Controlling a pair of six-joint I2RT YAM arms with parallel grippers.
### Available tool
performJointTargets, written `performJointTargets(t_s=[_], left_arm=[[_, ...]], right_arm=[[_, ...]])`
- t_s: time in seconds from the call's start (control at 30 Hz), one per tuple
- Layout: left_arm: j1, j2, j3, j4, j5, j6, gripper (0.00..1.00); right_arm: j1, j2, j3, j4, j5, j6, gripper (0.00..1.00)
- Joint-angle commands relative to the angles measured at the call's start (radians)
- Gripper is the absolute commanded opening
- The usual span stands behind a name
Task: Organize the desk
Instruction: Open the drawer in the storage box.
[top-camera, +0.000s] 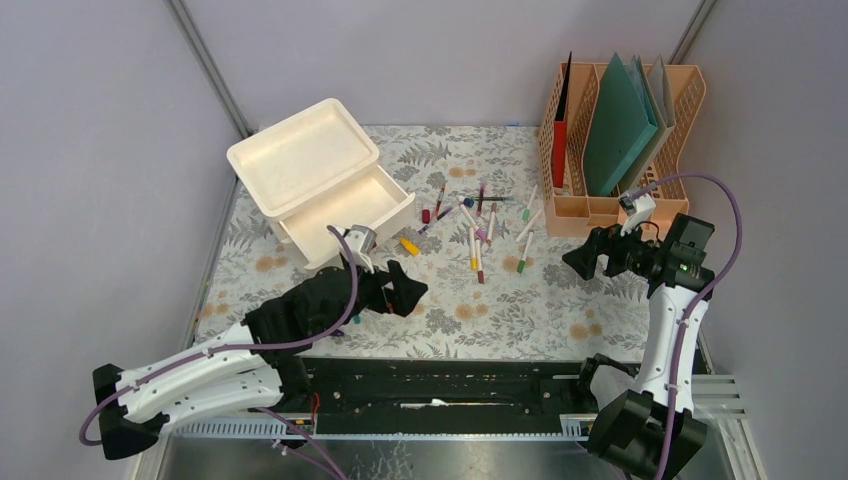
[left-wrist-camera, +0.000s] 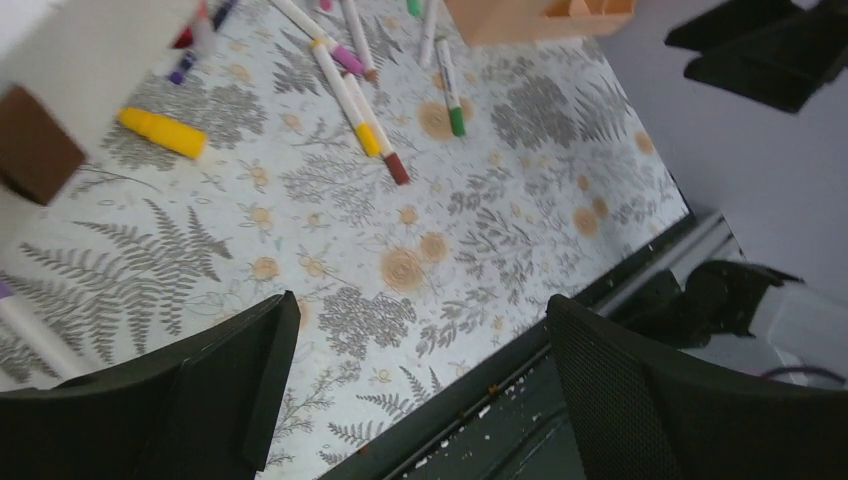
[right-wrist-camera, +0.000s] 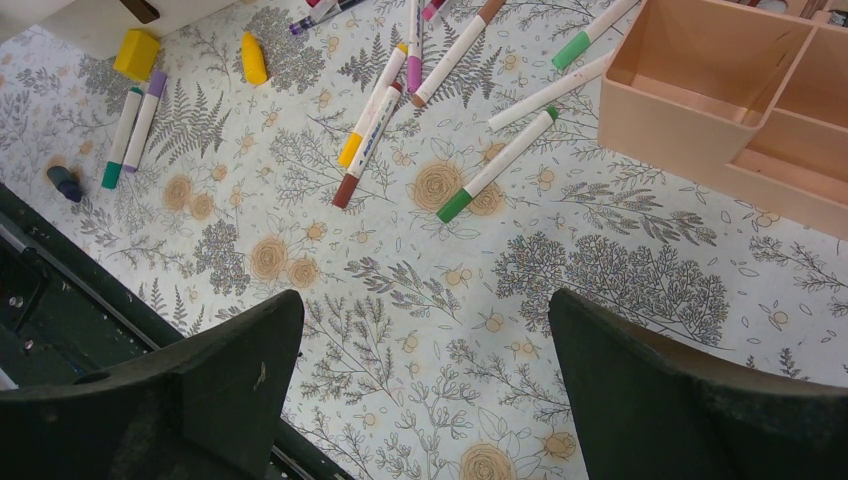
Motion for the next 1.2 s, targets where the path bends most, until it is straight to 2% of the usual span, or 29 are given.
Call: performJointTargets(t_s=[0.0,0.17,0.37,0.63,0.83,1.03,1.13,1.17], left_arm=[[-0.004,0.029,-0.03,0.116,0.194,0.044,0.99],[-0.005,0.077,-0.074,0.151,0.274,0.029,0.99],[-0.034,0.186,-0.092,0.159,0.238,0.011,0.99],[-0.105,0.346,-0.072,0.119,0.103,0.019,0.99],[-0.113,0.381,-0.018,-0.063,-0.056,0.023,0.99],[-0.114,0.375,-0.056,-0.187,-0.246,-0.1,0.98],[-0.113,0.376,-0.084,-0.225,-0.318,-0.184,0.96],[-0.113,0.375,-0.087,-0.243,-0.341,-0.215,0.92]], right_arm=[[0.008,-0.006,-0.002,0.011,0.001,0.001,1.0],[0.009,-0.008,-0.001,0.011,0.0,0.001,1.0],[0.009,-0.008,-0.002,0.011,-0.001,-0.001,1.0],[0.009,-0.008,-0.003,0.01,-0.002,-0.004,1.0],[0.009,-0.01,-0.003,0.011,-0.005,-0.002,1.0],[0.009,-0.012,-0.003,0.011,-0.006,-0.004,1.0],[0.009,-0.012,-0.004,0.011,-0.008,-0.003,1.0],[0.01,-0.012,-0.004,0.011,-0.009,-0.004,1.0]])
